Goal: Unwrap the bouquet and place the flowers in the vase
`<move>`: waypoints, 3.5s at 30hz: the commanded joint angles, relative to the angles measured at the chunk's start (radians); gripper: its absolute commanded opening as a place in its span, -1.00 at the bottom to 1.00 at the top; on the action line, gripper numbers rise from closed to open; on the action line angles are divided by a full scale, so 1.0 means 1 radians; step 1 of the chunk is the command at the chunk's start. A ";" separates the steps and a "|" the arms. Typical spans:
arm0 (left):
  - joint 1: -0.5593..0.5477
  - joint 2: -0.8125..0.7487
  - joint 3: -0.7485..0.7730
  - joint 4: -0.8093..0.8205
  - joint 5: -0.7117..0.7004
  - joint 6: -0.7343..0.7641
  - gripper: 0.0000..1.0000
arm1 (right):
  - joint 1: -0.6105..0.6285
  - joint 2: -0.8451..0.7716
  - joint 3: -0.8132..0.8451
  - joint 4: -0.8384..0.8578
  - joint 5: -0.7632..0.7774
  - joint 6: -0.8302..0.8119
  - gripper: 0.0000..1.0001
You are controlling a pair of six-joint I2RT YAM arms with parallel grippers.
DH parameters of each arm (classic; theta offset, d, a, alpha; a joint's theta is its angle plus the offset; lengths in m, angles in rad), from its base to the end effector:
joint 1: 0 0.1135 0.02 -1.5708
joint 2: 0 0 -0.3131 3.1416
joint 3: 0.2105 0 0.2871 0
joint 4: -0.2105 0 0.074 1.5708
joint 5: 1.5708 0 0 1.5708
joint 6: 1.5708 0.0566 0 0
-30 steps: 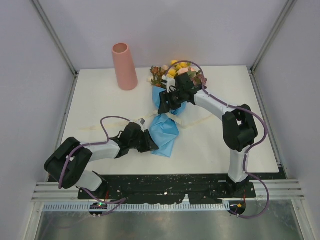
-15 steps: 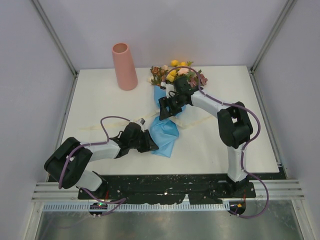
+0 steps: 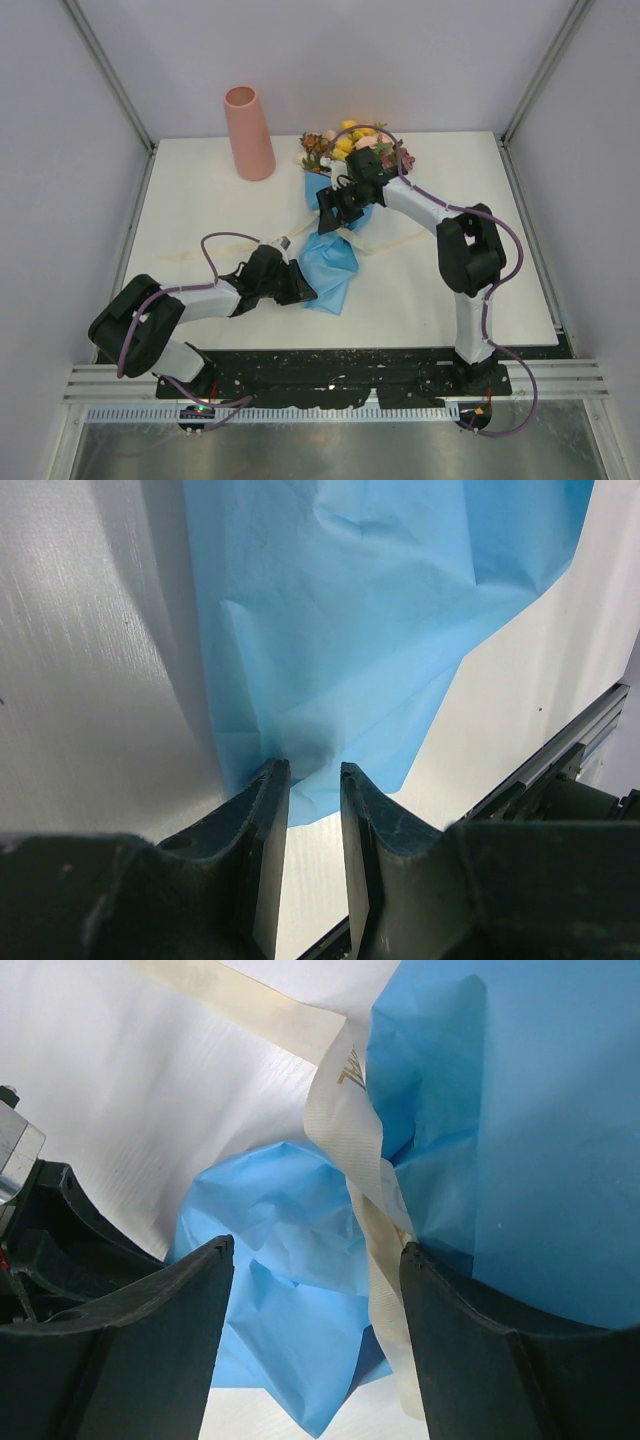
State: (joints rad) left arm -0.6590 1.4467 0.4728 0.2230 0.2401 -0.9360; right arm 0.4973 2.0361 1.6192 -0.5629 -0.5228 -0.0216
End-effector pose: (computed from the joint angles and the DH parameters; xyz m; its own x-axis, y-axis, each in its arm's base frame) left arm 0.2155 -0.1839 0.1377 -0.9095 -0.2848 -0.3029 -0.0001 0.7287 -0.6849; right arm 0.4348 0.2682 0.2323 -0.7154 -0.4096 -0.5660 -0.6734 0.6201 0.4025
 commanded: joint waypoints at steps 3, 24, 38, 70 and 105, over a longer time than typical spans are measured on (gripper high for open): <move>-0.005 0.004 0.009 -0.037 -0.039 0.014 -0.38 | -0.006 0.013 0.031 -0.026 -0.012 -0.029 0.45; -0.018 0.027 0.030 -0.028 -0.041 0.005 -0.38 | -0.031 0.056 0.002 -0.065 -0.436 0.018 0.34; -0.017 0.044 0.036 -0.034 -0.050 0.014 -0.37 | -0.089 -0.111 -0.234 0.401 -0.615 0.373 0.30; -0.028 0.050 0.030 -0.022 -0.059 0.003 -0.38 | -0.105 -0.326 -0.424 0.880 -0.499 0.796 -0.25; -0.050 0.075 0.041 -0.013 -0.065 -0.011 -0.36 | -0.105 -0.568 0.416 0.485 0.073 0.628 -0.89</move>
State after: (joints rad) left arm -0.6994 1.4971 0.5079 0.2493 0.2161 -0.9623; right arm 0.3904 1.5146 1.9297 -0.0288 -0.5854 0.6865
